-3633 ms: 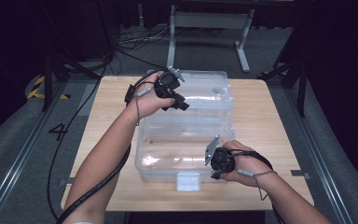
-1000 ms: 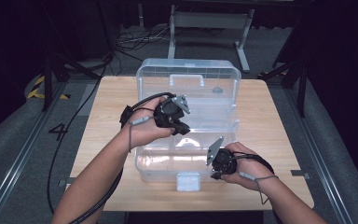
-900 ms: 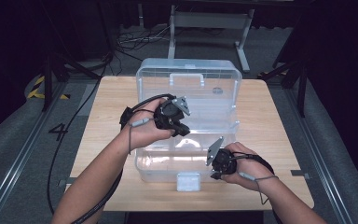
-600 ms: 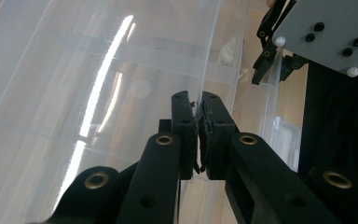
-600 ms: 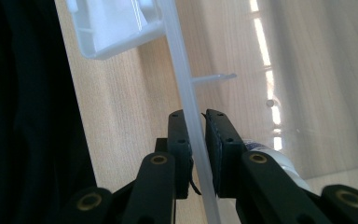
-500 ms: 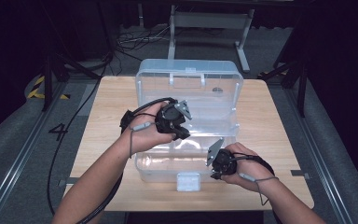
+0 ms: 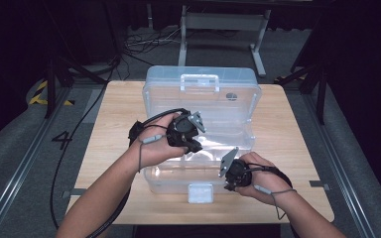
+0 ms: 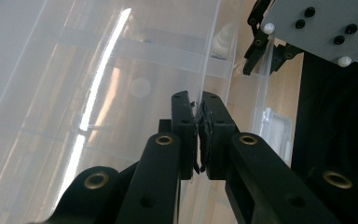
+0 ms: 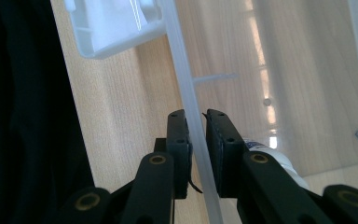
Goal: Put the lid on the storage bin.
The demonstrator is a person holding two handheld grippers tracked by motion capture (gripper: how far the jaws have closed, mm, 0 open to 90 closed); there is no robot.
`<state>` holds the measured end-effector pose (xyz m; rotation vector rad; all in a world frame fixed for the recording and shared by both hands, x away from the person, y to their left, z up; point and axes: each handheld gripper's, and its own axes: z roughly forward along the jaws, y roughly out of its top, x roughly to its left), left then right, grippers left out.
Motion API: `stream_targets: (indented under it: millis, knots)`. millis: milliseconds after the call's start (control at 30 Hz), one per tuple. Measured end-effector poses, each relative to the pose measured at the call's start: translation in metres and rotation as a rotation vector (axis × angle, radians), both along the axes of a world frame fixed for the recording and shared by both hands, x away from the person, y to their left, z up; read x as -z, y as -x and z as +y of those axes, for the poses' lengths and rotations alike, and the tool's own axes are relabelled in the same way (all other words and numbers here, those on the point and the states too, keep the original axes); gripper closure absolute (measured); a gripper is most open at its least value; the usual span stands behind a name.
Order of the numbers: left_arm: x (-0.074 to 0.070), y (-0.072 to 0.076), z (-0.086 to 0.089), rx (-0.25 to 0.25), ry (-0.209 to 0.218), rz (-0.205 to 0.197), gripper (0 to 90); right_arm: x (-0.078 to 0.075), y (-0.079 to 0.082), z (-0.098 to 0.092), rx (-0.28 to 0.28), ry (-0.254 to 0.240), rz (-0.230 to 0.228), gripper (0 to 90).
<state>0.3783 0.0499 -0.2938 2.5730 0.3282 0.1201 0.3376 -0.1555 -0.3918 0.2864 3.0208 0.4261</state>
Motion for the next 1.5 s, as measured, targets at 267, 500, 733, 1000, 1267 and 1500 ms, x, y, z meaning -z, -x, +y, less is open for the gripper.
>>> stream_targets:
  millis: [267, 500, 733, 1000, 1267, 1500]
  knots:
    - [0.0, 0.001, -0.001, -0.002, -0.004, 0.001, 85.5, -0.001, 0.002, -0.001, 0.003, -0.004, -0.003, 78.2]
    - [0.001, 0.001, -0.001, 0.0, -0.003, 0.008, 85.5, -0.013, 0.003, -0.006, 0.012, -0.054, -0.016, 78.0]
    - [0.002, 0.003, -0.001, -0.005, 0.001, 0.008, 85.5, -0.031, 0.01, -0.013, 0.015, -0.112, -0.041, 78.9]
    - [0.004, 0.005, 0.0, -0.01, 0.003, 0.004, 85.4, -0.052, 0.015, -0.028, 0.023, -0.19, -0.052, 81.8]
    - [0.006, 0.007, 0.0, -0.013, 0.009, 0.007, 85.3, -0.067, 0.016, -0.04, 0.043, -0.264, -0.072, 83.1]
    - [0.007, 0.007, 0.002, -0.014, 0.018, 0.021, 85.2, -0.078, 0.011, -0.05, 0.064, -0.325, -0.085, 85.0]
